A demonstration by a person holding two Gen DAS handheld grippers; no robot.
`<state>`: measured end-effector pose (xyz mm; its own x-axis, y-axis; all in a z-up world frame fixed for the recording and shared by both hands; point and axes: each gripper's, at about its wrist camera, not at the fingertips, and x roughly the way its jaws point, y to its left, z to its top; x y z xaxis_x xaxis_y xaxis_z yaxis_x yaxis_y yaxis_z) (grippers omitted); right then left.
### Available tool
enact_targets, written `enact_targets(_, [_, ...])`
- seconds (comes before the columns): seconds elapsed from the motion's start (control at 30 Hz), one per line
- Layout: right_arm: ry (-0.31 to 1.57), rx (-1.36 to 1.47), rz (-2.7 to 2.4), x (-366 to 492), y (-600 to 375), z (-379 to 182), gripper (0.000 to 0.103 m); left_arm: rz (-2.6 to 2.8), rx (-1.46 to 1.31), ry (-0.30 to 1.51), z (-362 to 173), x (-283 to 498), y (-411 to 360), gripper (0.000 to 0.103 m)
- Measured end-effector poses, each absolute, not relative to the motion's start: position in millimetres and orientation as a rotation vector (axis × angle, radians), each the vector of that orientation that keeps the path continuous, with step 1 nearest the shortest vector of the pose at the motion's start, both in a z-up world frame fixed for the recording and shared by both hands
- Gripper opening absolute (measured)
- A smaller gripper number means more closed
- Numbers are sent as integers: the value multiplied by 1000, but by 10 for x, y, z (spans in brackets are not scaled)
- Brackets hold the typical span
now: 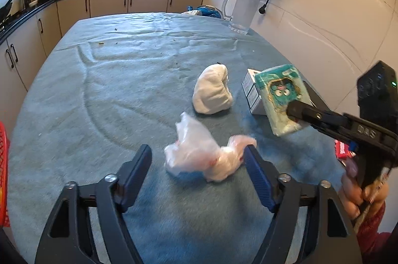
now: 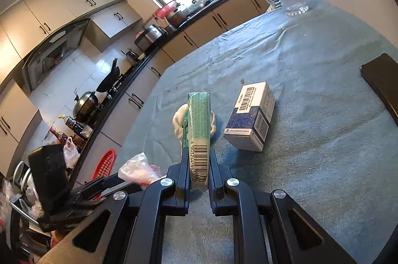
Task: Collect trash
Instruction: 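Grasp the green wet-wipe pack with the right gripper while the left grasps the clear plastic bag, then carry the plastic bag with the left gripper over the red basket while the right carries the green pack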
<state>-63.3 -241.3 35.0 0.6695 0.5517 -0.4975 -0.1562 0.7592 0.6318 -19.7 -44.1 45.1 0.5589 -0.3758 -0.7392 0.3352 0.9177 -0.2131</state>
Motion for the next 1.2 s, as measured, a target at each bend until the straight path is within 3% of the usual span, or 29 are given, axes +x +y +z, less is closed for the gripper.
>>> enact_targets(0.07, [734,589,431,-659,-2423,350,13,-430,-56,902,417,-145,-482,50])
enact_targets(0.1, [731,589,431,-678,-2436,347,13,-432,-60,904,403,-127,-496,40])
enact_targets(0.17, [727,589,427,-705,-2452,352,13,-430,-56,899,390,-133,-505,39])
enact_targets(0.2, [725,589,426,-715,-2455,357,13,-425,-49,889,396,-153,-505,32])
enact_targets(0.27, [721,589,423,-729,-2452,375,13,-424,-40,865,430,-204,-498,29])
enact_targets(0.7, [725,552,459,-752,-2136,436,13,-357,-34,720,740,-526,-137,28])
enact_targets(1.2, [755,486,509,-720,-1633,472,13,-296,-100,686,785,-617,429,28])
